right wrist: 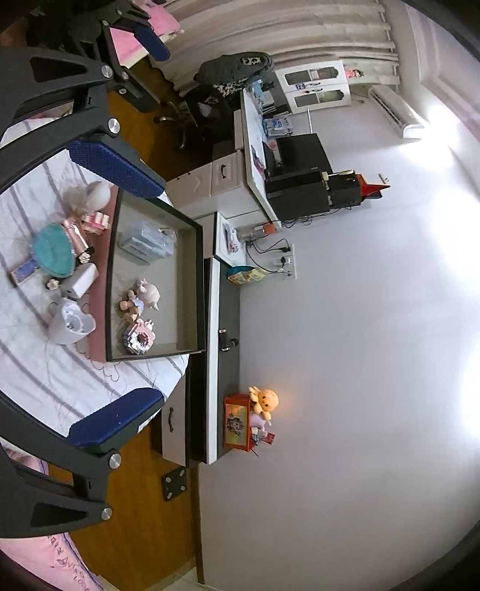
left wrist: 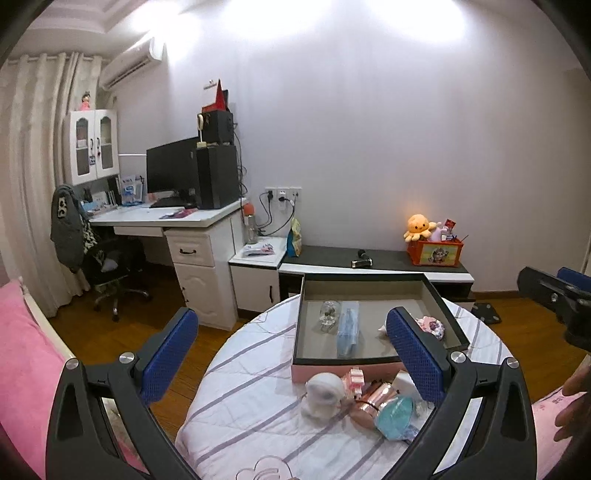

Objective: Organize rigid objects
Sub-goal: 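Withdraw both grippers from the box and move toward remaining items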

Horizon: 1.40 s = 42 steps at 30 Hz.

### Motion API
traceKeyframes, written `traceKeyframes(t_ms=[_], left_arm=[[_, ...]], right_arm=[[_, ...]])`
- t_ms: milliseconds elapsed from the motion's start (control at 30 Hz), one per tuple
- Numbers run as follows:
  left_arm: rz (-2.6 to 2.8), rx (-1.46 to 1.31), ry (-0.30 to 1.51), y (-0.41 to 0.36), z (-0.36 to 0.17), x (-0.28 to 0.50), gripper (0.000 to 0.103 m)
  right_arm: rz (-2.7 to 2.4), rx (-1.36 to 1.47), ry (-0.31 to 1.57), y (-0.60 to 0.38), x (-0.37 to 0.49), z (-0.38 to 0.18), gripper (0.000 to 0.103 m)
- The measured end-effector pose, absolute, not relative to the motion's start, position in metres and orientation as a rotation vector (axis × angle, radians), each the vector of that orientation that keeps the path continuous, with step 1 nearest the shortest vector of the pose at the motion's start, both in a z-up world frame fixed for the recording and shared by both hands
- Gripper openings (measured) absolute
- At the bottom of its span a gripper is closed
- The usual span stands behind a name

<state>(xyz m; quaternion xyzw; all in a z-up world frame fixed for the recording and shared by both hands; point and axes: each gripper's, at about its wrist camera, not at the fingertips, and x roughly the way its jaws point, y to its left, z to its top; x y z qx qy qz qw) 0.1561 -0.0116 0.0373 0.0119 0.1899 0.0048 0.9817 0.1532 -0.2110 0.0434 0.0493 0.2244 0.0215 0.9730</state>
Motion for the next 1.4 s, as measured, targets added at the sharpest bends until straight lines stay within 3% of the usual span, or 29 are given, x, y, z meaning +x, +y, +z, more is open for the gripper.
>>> traceKeyframes(t_ms=[367, 1033, 1400], left_arm=[[-0.007, 0.008, 0.393, -0.01, 0.019, 0.097, 0.103], [-0.009, 0.013, 0.428, -0.013, 0.015, 0.099, 0.103], [0.001, 0.022, 0.516, -0.01, -0.019, 0.126, 0.103]], right_arm=[[0.003, 0.093, 0.457, -0.221, 0.089, 0.02, 0.103], [0.018, 0.087, 0.491, -0.216, 0.093, 0.009, 0.103], [-0.001, 0.087, 0.581, -0.224, 0.117, -0.017, 0.103]])
